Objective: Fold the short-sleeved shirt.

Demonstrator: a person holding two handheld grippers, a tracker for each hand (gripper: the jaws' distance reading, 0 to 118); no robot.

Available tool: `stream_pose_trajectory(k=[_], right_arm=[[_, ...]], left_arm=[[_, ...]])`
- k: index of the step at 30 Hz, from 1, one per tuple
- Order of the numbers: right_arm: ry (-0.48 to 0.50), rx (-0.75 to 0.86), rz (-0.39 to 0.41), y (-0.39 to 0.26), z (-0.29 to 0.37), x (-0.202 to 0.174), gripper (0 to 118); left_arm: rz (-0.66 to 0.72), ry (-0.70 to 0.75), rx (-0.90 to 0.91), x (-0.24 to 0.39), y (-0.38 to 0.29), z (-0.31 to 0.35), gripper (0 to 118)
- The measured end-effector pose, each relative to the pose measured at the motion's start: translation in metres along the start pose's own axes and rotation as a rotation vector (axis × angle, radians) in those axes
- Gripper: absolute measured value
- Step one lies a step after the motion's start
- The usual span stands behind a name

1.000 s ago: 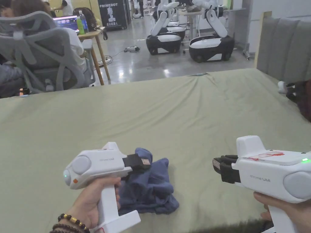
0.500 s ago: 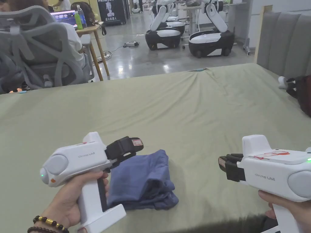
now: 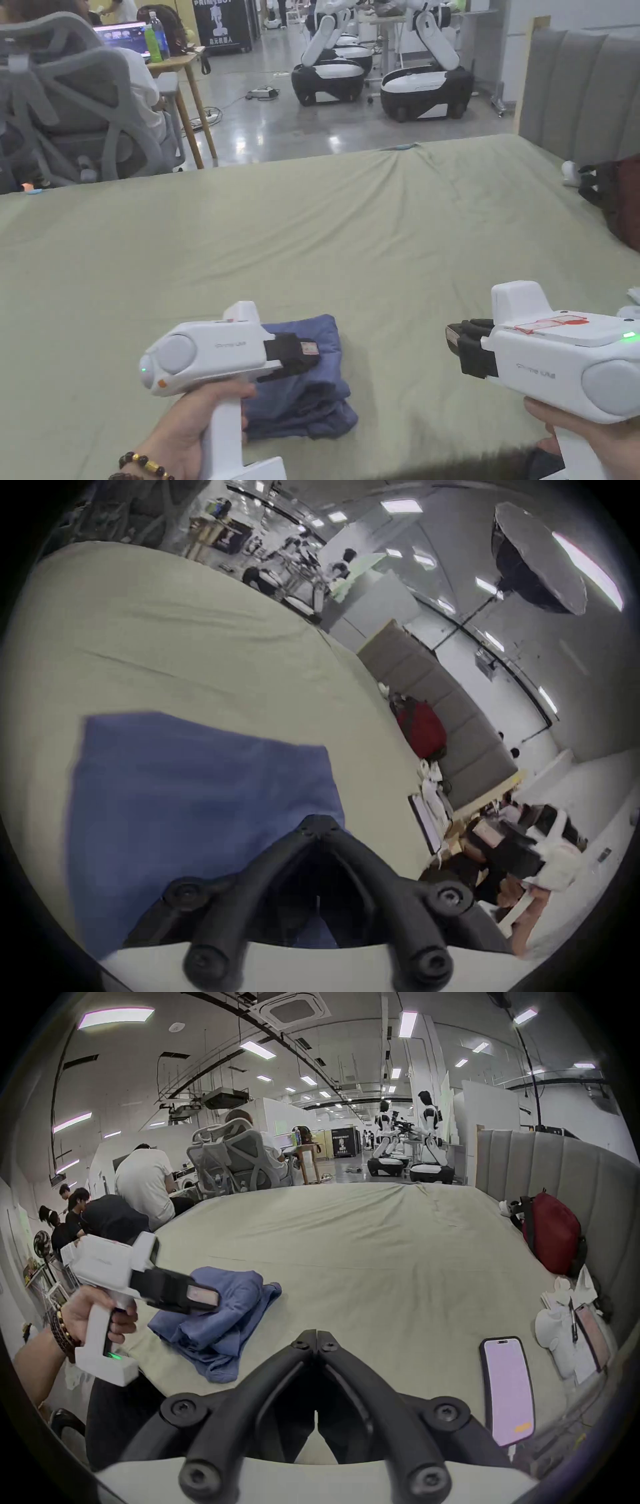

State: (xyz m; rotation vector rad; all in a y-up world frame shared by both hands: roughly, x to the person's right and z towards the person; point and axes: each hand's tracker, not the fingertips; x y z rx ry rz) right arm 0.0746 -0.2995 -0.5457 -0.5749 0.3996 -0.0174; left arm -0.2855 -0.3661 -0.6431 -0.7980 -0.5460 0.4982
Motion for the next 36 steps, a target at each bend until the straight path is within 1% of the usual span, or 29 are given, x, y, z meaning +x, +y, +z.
stream_pose_trajectory(k=[1,3,4,5,6,7,9,10,11,12,13,16,17,18,20,21,22,23,25,26,27,28,29,30,31,33,34,35,36], right_arm=[[-0.001,0.002,-0.006,-0.001,0.003,0.002,0],[-0.004,0.003,-0.01,-0.004,0.006,0.005,0],[-0.013,0.0,-0.009,-0.006,0.008,0.007,0],[-0.02,-0.003,-0.009,-0.008,0.008,0.008,0],[-0.023,-0.008,-0.01,-0.009,0.007,0.009,0],[-0.025,-0.015,-0.012,-0.01,0.005,0.01,0],[-0.026,-0.035,-0.011,-0.008,-0.003,0.004,0],[-0.023,-0.049,0.006,-0.004,-0.009,-0.003,0],[-0.013,-0.052,0.042,0.003,-0.015,-0.014,0],[0.013,-0.035,0.068,0.01,-0.021,-0.026,0],[0.049,-0.015,0.076,0.016,-0.026,-0.036,0],[0.216,0.013,0.013,0.034,-0.056,-0.064,0],[0.252,0.002,-0.011,0.035,-0.072,-0.072,0],[0.276,-0.023,-0.026,0.035,-0.088,-0.078,0],[0.22,-0.125,0.018,0.028,-0.129,-0.091,0],[0.196,-0.169,0.033,0.023,-0.144,-0.095,0],[0.189,-0.214,0.023,0.015,-0.16,-0.095,0],[0.204,-0.249,-0.013,0.006,-0.173,-0.092,0],[0.213,-0.29,-0.082,-0.01,-0.192,-0.083,0],[0.209,-0.256,-0.087,-0.016,-0.194,-0.079,0],[0.234,-0.206,-0.104,-0.016,-0.192,-0.076,0],[0.239,-0.231,-0.115,-0.014,-0.187,-0.072,0],[0.234,-0.231,-0.111,-0.012,-0.186,-0.073,0],[0.231,-0.231,-0.102,-0.013,-0.187,-0.075,0],[0.228,-0.227,-0.079,-0.015,-0.187,-0.077,0],[0.224,-0.218,-0.075,-0.015,-0.183,-0.078,0],[0.225,-0.214,-0.072,-0.016,-0.183,-0.077,0],[0.227,-0.211,-0.074,-0.017,-0.183,-0.076,0],[0.231,-0.207,-0.079,-0.018,-0.183,-0.075,0]], left_arm=[[-0.002,0.006,-0.044,0.002,-0.005,-0.016,0],[0.025,0.118,-0.108,-0.001,-0.014,-0.039,0],[0.038,0.11,-0.102,-0.007,-0.02,-0.046,0],[0.073,0.045,-0.049,-0.01,-0.022,-0.042,0],[0.102,0.035,-0.034,-0.01,-0.021,-0.039,0],[0.124,0.051,-0.064,-0.012,-0.014,-0.034,0],[0.082,0.042,-0.053,-0.003,-0.01,-0.016,0],[0.026,0.03,-0.015,0.0,-0.006,-0.002,0],[0.009,0.019,0.038,0.0,0.003,0.013,0],[0.014,0.008,0.072,-0.002,0.005,0.028,0],[0.038,0.001,0.105,-0.007,0.007,0.045,0],[0.085,0.034,0.186,-0.023,0.006,0.091,0],[0.09,0.046,0.193,-0.028,0.003,0.103,0],[0.105,0.052,0.196,-0.032,0.0,0.111,0],[0.13,0.09,0.217,-0.034,-0.011,0.128,0],[0.143,0.099,0.22,-0.037,-0.016,0.133,5],[0.155,0.095,0.215,-0.04,-0.021,0.138,28],[0.173,0.089,0.212,-0.046,-0.022,0.14,56],[0.173,0.069,0.187,-0.048,-0.029,0.138,118],[0.153,0.102,0.161,-0.048,-0.031,0.132,118],[0.153,0.126,0.157,-0.053,-0.032,0.129,118],[0.139,0.127,0.175,-0.058,-0.034,0.124,115],[0.14,0.134,0.16,-0.061,-0.035,0.116,113],[0.148,0.137,0.135,-0.066,-0.035,0.108,115],[0.18,0.122,0.114,-0.089,-0.014,0.09,116],[0.228,0.084,0.071,-0.103,-0.007,0.066,115],[0.252,0.068,0.053,-0.095,-0.008,0.054,109],[0.251,0.068,0.051,-0.083,-0.011,0.044,99],[0.243,0.059,0.053,-0.08,-0.011,0.035,85]])
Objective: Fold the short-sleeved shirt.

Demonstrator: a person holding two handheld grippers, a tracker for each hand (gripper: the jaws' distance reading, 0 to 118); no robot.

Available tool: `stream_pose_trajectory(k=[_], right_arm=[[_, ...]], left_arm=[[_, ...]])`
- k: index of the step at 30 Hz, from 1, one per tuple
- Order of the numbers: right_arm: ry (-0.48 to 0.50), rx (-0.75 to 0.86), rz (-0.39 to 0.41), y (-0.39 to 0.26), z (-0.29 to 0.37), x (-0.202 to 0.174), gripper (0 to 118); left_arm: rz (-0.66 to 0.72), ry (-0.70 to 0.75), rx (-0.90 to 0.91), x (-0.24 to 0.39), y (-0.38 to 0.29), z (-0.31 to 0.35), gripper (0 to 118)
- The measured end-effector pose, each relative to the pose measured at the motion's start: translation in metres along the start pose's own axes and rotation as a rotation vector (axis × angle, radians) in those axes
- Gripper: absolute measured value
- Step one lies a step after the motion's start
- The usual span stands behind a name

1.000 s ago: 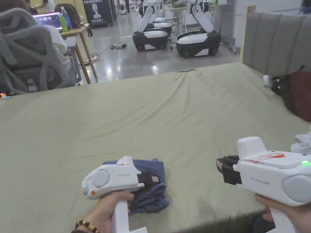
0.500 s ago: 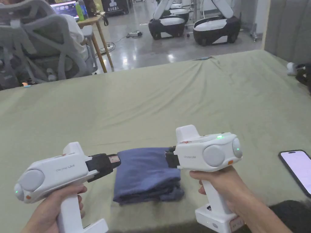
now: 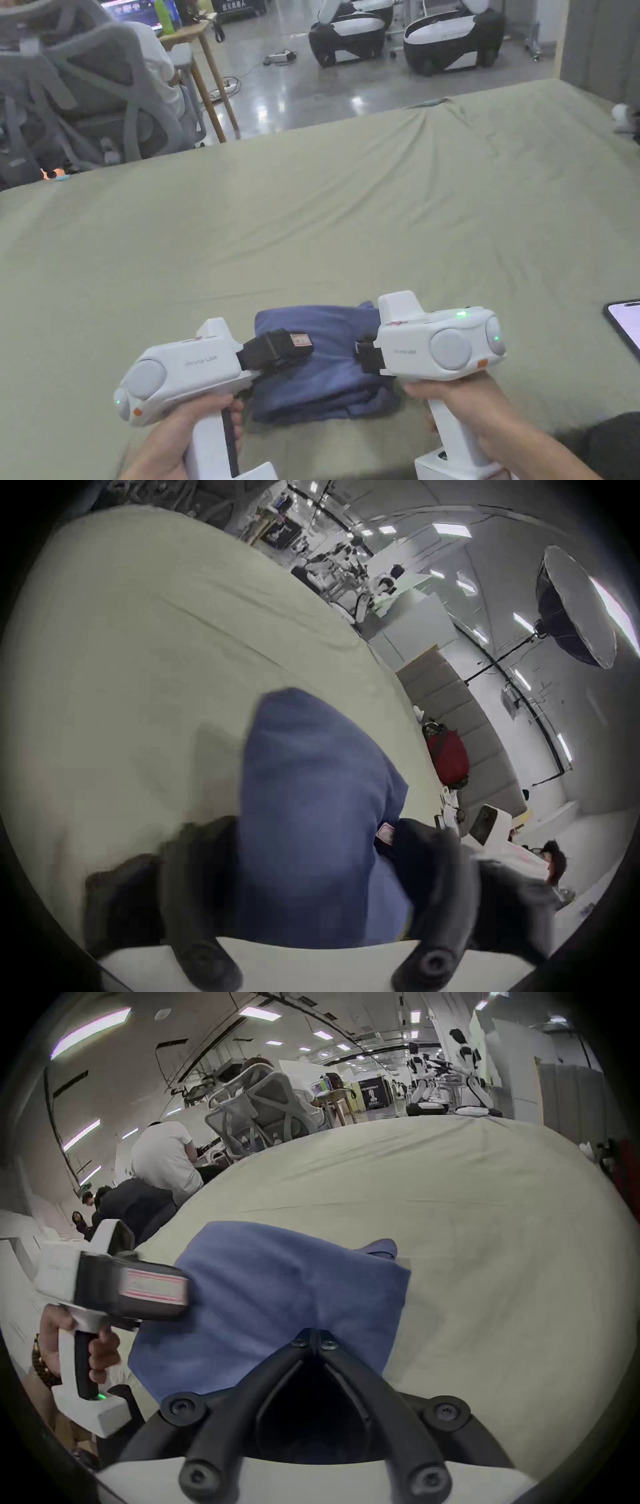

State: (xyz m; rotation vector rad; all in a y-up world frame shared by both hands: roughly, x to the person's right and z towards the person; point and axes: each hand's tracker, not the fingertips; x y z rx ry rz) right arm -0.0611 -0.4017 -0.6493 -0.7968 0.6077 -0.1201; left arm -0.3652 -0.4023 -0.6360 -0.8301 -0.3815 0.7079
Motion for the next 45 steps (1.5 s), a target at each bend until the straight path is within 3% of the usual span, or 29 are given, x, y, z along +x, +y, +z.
stream_pose_trajectory(k=[1,3,6,12,19,27,33,36,40,43,45], right_arm=[[0.005,0.002,-0.006,0.0,0.0,0.002,0],[0.011,0.003,-0.03,-0.001,0.0,0.006,0],[0.022,0.002,-0.035,0.0,0.001,0.003,0],[-0.008,0.042,0.086,0.022,0.013,-0.043,1],[0.027,0.157,0.217,0.061,0.012,-0.124,1],[0.116,0.109,0.342,0.077,-0.065,-0.209,1],[0.169,0.064,0.37,0.07,-0.119,-0.239,1],[0.19,0.051,0.393,0.068,-0.128,-0.245,1],[0.183,0.051,0.428,0.072,-0.12,-0.246,1],[0.189,0.083,0.409,0.083,-0.099,-0.238,1],[0.175,0.109,0.398,0.092,-0.081,-0.231,1]], left_arm=[[-0.02,0.0,-0.009,0.004,-0.001,-0.007,70],[-0.102,0.094,0.002,0.011,-0.002,-0.012,53],[-0.004,-0.016,-0.032,0.003,0.004,0.0,37],[-0.036,-0.029,-0.03,-0.018,0.027,0.041,34],[-0.048,0.107,-0.014,-0.105,0.09,0.15,34],[-0.029,0.161,0.022,-0.262,0.153,0.29,34],[0.057,0.166,0.071,-0.335,0.164,0.32,35],[0.039,0.127,0.092,-0.336,0.154,0.311,50],[-0.054,0.226,0.202,-0.308,0.154,0.322,118],[-0.086,0.4,0.305,-0.276,0.166,0.346,118],[-0.107,0.442,0.366,-0.24,0.169,0.356,117]])
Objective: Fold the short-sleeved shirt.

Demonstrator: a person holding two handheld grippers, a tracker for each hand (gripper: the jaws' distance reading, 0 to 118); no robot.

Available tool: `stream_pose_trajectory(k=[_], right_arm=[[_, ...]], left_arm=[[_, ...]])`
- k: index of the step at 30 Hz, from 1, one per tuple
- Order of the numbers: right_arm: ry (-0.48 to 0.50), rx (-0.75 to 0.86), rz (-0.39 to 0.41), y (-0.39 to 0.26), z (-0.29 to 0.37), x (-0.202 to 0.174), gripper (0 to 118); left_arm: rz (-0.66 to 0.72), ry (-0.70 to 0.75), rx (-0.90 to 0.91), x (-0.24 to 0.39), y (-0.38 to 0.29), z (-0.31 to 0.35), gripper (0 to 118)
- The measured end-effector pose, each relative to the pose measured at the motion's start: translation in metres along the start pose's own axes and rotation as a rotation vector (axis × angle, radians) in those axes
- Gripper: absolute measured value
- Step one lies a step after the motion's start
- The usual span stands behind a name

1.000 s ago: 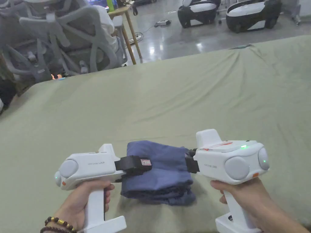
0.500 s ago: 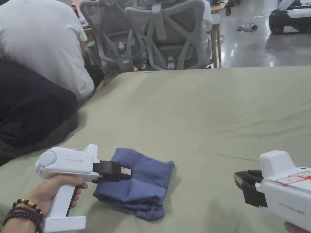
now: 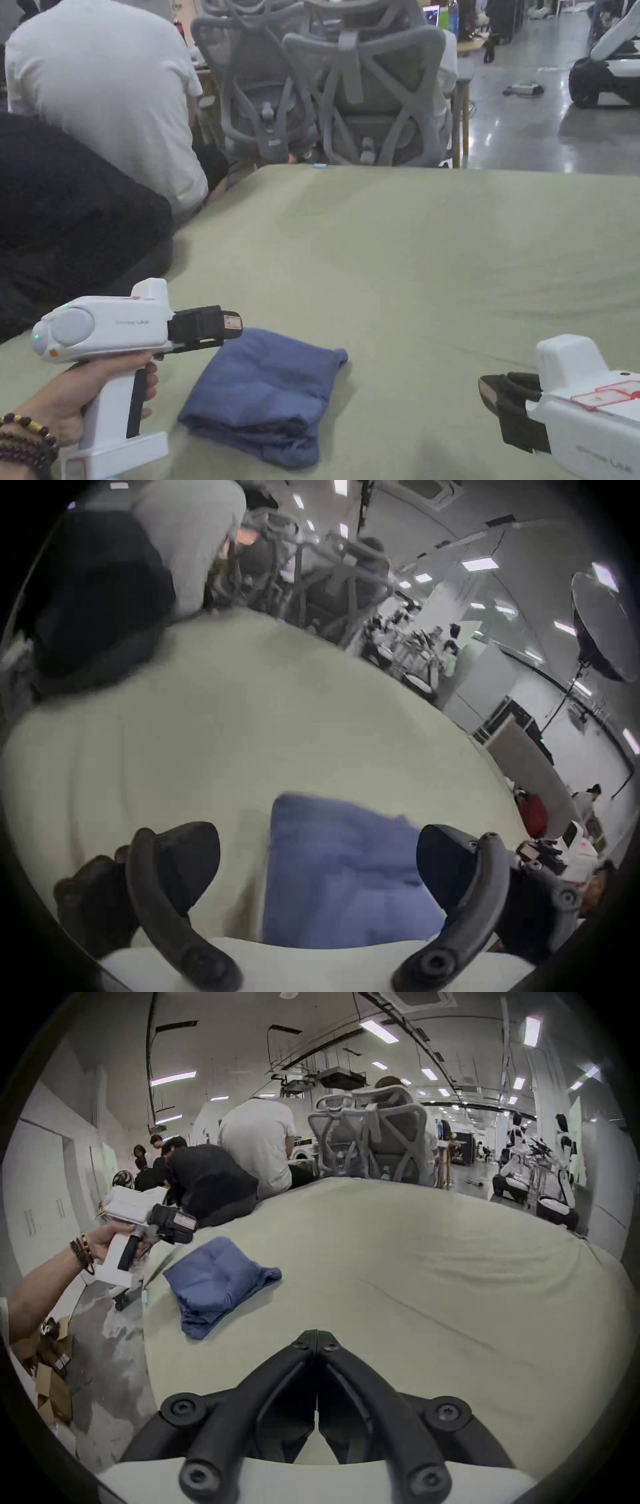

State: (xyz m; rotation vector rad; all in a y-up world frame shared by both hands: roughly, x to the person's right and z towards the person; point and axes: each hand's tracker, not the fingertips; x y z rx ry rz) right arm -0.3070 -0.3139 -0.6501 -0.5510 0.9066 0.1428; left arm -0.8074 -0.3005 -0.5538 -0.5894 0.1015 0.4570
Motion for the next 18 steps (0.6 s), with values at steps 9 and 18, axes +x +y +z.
stream_pose_trajectory(k=[9,18], right_arm=[[-0.231,0.205,-0.017,0.017,0.13,0.08,1],[-0.522,0.295,-0.05,-0.033,0.238,0.158,1]], left_arm=[[-0.312,0.048,0.382,0.214,-0.007,0.055,33],[-0.415,-0.102,0.575,0.407,-0.11,0.001,0]])
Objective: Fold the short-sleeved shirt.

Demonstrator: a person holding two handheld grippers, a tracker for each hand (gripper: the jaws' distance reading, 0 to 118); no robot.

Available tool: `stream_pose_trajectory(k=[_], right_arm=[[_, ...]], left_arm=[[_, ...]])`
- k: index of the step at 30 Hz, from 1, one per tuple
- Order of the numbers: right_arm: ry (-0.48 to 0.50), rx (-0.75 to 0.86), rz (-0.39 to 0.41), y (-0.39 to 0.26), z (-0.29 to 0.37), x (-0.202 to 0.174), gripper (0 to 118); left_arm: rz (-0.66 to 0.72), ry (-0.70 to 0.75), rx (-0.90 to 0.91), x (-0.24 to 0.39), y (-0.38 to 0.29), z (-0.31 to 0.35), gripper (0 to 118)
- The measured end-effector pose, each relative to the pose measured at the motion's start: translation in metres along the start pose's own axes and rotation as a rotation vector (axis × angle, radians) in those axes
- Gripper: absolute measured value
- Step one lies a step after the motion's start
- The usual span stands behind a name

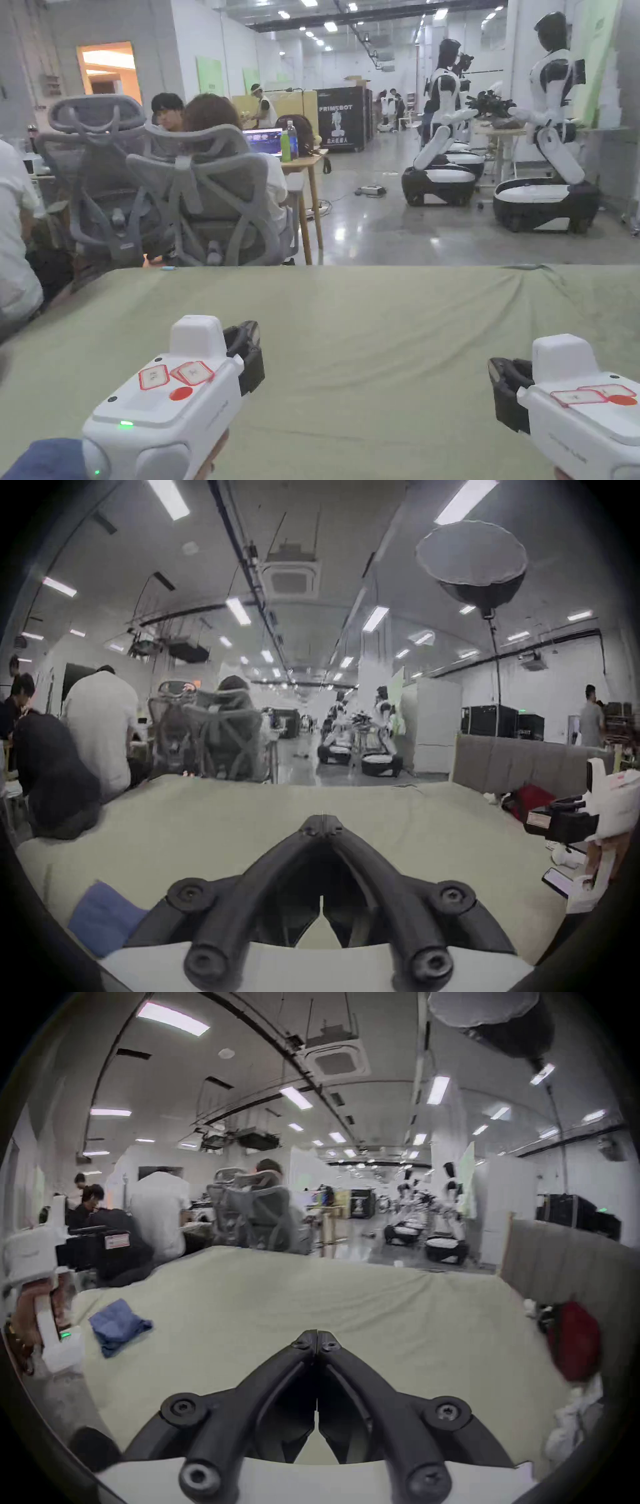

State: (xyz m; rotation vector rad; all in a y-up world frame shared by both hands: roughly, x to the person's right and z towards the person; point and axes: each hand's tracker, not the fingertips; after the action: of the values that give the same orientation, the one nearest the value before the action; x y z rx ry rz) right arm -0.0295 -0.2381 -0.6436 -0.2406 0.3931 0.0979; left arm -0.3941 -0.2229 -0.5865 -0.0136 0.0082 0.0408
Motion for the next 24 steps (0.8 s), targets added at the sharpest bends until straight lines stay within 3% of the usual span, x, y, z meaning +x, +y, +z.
stream_pose_trajectory(k=[3,8,11,15,20,24], right_arm=[[-0.138,0.024,0.023,-0.019,0.012,0.023,1],[-0.177,0.045,0.004,-0.051,0.029,0.04,1],[-0.21,0.089,-0.006,-0.062,0.039,0.043,1],[-0.28,0.132,0.056,-0.075,0.046,0.041,1],[-0.323,0.143,-0.003,-0.078,0.055,0.043,1],[-0.327,0.165,0.001,-0.073,0.061,0.043,1]], left_arm=[[-0.037,0.025,0.035,0.051,-0.016,-0.003,0],[-0.137,0.055,0.061,0.11,-0.052,0.003,0],[-0.079,0.079,0.015,0.115,-0.071,0.002,0],[-0.066,0.154,0.028,0.114,-0.084,0.01,0],[-0.053,0.182,0.001,0.115,-0.092,0.015,0],[-0.08,0.176,0.009,0.122,-0.095,0.018,0]])
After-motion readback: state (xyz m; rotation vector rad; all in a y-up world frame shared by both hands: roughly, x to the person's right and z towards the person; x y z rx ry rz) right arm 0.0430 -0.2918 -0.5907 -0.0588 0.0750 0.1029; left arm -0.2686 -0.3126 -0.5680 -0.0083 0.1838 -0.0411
